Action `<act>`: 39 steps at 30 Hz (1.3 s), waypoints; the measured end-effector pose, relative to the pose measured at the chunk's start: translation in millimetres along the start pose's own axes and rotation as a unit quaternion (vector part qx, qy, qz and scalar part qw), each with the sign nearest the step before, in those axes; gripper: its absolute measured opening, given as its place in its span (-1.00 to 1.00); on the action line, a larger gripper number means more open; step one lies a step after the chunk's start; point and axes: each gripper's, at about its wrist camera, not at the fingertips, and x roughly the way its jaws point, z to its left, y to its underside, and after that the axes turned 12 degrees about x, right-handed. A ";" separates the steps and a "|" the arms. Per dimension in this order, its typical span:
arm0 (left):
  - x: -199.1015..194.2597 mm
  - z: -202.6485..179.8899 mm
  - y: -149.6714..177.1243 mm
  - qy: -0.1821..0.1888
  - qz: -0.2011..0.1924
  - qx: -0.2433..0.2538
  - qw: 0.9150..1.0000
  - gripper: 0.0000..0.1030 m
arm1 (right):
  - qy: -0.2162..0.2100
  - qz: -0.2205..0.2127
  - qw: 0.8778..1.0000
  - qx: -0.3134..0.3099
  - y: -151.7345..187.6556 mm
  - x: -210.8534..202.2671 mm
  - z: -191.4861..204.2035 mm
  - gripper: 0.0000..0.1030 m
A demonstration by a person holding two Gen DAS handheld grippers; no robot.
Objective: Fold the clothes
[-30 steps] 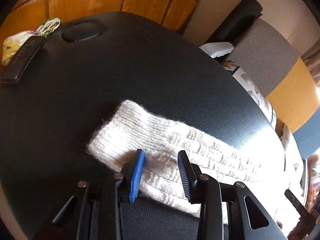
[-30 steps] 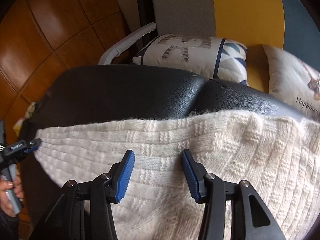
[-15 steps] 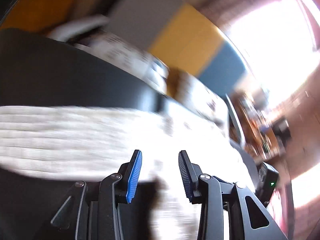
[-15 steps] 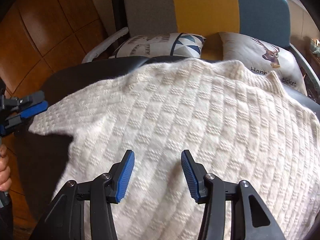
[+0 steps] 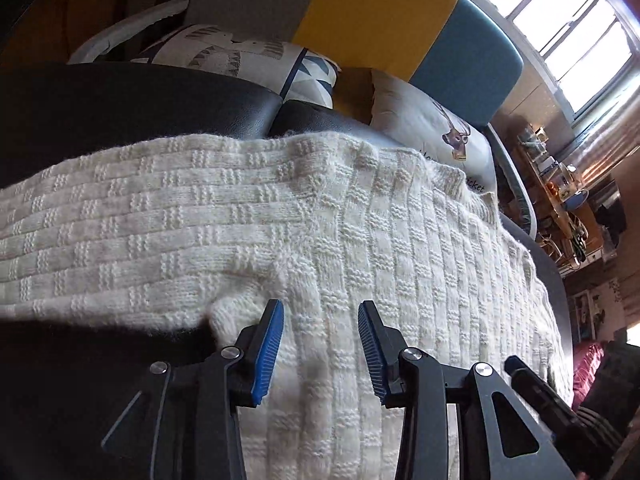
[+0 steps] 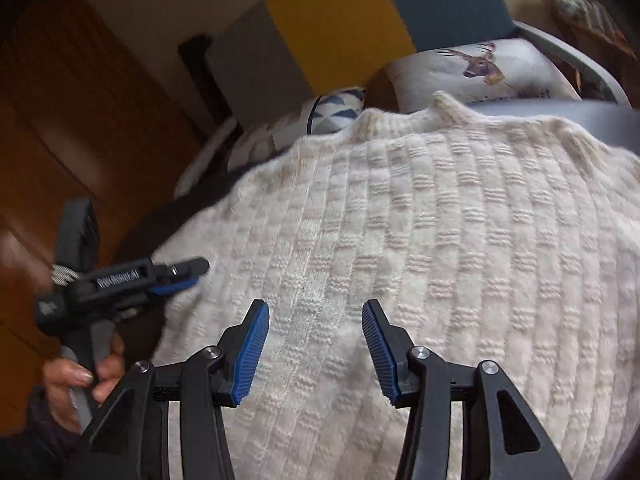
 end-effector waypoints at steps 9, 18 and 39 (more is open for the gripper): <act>-17.5 -101.4 23.9 0.044 -0.018 0.092 0.995 0.24 | -0.004 -0.233 0.915 0.329 32.5 -230.5 -198.7 -0.02; 25.5 -174.8 29.3 0.074 0.037 0.148 0.986 0.24 | 0.015 -0.351 0.790 0.502 84.2 -330.7 -322.2 -0.01; 37.7 -314.0 16.2 0.129 0.073 0.241 0.959 0.31 | 0.065 -0.289 0.852 0.432 3.0 -305.6 -365.2 -0.77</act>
